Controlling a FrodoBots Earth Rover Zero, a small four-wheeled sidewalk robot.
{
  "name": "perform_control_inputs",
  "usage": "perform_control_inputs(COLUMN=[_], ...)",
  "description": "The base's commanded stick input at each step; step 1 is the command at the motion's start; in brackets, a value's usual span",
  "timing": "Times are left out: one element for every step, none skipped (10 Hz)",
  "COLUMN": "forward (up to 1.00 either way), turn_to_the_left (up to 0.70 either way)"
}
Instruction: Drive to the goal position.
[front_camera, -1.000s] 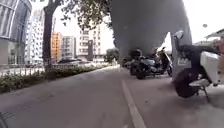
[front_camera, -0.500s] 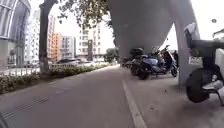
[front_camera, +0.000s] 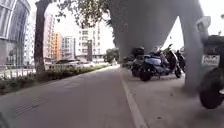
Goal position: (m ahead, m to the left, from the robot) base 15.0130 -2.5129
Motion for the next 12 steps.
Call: perform_control_inputs(forward=[0.45,0.45,0.45,0.45,0.45,0.45,0.45,0.45,0.45,0.45,0.45,0.45], turn_to_the_left=[0.0,0.0,0.0,0.0,0.0,0.0,0.0,0.0,0.0,0.0,0.0,0.0])
